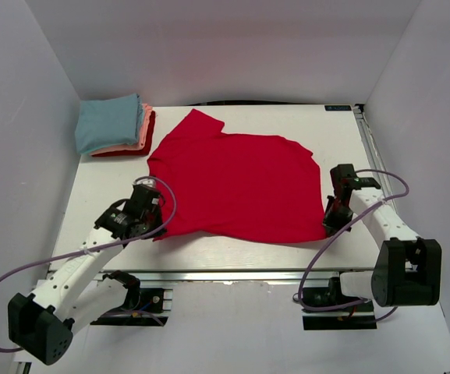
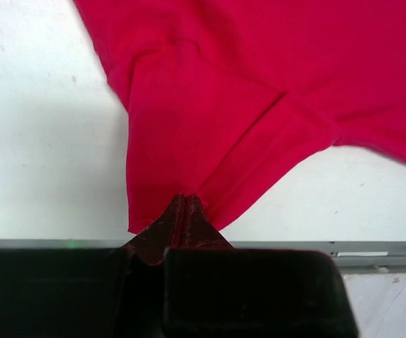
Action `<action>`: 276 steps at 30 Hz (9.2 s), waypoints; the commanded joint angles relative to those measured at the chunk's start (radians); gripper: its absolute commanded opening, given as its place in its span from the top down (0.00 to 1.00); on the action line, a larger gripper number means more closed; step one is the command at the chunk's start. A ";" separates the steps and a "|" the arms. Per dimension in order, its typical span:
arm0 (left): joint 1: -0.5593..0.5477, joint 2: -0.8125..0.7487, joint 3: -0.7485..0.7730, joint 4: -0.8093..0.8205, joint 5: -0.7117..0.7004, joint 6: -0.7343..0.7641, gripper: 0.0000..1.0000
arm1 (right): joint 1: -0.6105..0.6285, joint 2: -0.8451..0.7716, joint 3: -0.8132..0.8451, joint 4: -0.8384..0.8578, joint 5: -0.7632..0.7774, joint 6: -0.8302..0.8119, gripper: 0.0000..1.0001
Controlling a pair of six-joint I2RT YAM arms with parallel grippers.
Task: Fold and stack the t-shirts
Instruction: Flatten out the tshirt
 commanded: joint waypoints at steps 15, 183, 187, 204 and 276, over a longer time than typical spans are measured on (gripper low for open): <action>-0.003 0.026 -0.102 0.037 -0.010 -0.054 1.00 | 0.012 -0.021 -0.031 -0.102 -0.035 0.058 0.80; 0.158 0.500 0.301 0.147 -0.295 -0.120 0.25 | 0.899 0.453 0.401 0.720 -0.338 -0.149 0.70; 0.158 0.318 0.177 0.117 -0.234 -0.185 0.27 | 0.906 0.490 0.415 0.737 -0.331 -0.170 0.70; 0.152 -0.129 -0.293 0.241 0.081 -0.364 0.31 | 0.919 0.631 0.486 0.760 -0.197 -0.221 0.67; 0.109 -0.146 -0.368 0.037 0.223 -0.361 1.00 | 1.014 0.528 0.348 0.758 -0.286 -0.190 0.71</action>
